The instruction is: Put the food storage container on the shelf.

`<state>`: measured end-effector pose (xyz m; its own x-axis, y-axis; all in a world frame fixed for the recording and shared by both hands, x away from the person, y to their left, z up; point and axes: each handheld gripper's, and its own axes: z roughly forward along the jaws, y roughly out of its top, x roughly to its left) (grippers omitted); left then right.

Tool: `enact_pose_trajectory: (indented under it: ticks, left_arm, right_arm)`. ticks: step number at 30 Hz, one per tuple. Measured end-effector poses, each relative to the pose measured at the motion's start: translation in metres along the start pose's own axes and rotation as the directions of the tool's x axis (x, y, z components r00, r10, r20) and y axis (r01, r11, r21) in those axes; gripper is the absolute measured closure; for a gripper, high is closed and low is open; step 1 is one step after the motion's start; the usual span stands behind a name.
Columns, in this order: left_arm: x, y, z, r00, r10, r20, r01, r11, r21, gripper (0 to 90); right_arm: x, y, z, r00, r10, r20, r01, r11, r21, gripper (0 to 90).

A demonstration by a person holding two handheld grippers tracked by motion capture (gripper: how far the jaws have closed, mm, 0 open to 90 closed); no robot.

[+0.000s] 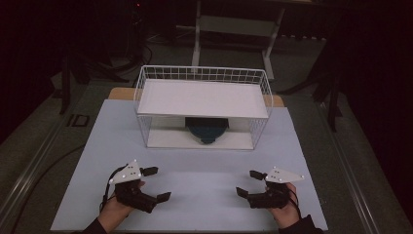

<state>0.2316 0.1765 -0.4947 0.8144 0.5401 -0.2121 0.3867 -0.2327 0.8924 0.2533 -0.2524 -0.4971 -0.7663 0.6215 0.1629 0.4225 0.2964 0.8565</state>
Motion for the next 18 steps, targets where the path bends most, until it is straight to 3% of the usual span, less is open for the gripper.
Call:
enact_pose_trajectory:
  ticks: [5, 9, 18]
  left_arm:
    - [0.0023, -0.0001, -0.0013, 0.9999, -0.012, -0.005, 0.012, 0.9997, -0.023, 0.2]
    - [0.0026, -0.0017, 0.0007, 0.9999, -0.009, -0.007, 0.009, 0.9999, -0.010, 0.3]
    - [0.0040, -0.0023, 0.0008, 0.9998, -0.018, -0.005, 0.018, 0.9997, -0.018, 0.2]
  right_arm:
    - [-0.0050, -0.0054, 0.0031, 0.9999, 0.010, 0.010, -0.010, 1.000, 0.023, 15.6]
    - [-0.0024, -0.0061, 0.0071, 0.9999, -0.008, 0.008, 0.008, 0.999, 0.040, 15.6]
    - [-0.0060, -0.0079, 0.0076, 0.9998, 0.018, 0.009, -0.018, 0.999, 0.040, 15.6]
